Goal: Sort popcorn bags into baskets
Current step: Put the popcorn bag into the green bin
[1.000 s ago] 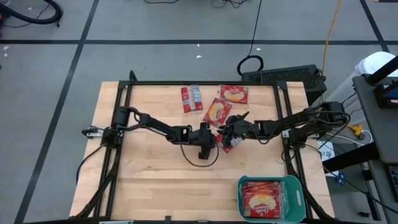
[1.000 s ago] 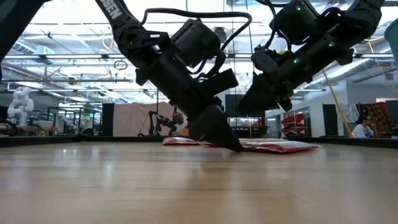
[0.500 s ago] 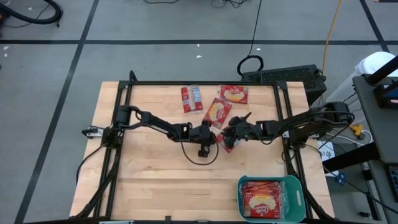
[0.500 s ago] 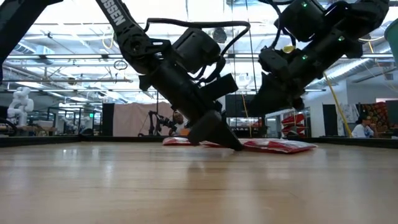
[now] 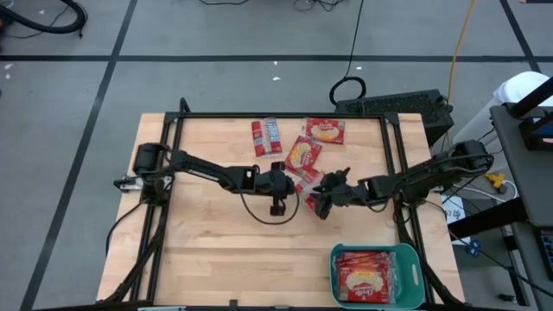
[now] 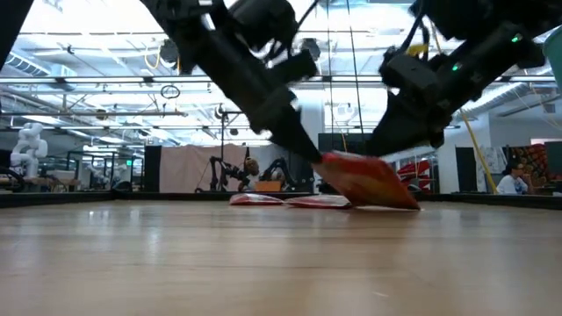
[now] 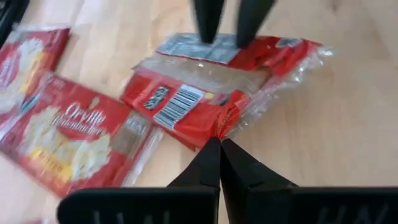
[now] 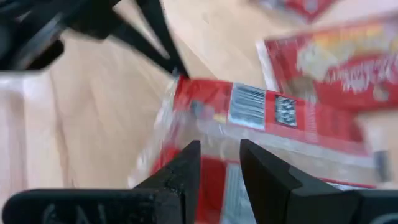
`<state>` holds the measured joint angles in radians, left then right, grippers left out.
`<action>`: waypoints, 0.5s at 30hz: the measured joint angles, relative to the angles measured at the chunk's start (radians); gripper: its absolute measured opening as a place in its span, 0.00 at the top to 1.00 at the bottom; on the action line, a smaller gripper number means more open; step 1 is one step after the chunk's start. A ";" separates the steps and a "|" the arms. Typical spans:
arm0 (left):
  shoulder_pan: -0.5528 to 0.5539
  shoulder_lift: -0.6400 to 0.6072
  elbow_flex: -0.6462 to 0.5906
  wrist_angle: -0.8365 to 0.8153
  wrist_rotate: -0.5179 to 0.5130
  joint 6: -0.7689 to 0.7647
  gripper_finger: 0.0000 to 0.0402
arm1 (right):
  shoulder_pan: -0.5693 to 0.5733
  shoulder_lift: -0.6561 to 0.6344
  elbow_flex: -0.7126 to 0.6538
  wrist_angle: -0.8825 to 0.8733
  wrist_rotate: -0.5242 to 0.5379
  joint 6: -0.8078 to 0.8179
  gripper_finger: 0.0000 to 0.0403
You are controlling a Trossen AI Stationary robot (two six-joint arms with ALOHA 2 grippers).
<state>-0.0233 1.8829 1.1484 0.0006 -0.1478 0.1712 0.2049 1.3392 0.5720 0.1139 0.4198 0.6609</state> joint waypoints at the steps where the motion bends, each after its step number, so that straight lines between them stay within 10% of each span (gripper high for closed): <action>1: 0.002 -0.014 0.000 -0.022 0.001 -0.015 1.00 | 0.020 -0.003 0.000 0.009 0.027 -0.022 0.74; 15: 0.023 -0.151 0.001 -0.059 0.008 -0.115 1.00 | 0.180 -0.002 0.001 0.020 0.051 -0.122 0.72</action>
<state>-0.0006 1.7322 1.1492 -0.0579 -0.1398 0.0558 0.3850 1.3369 0.5728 0.1337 0.4704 0.5388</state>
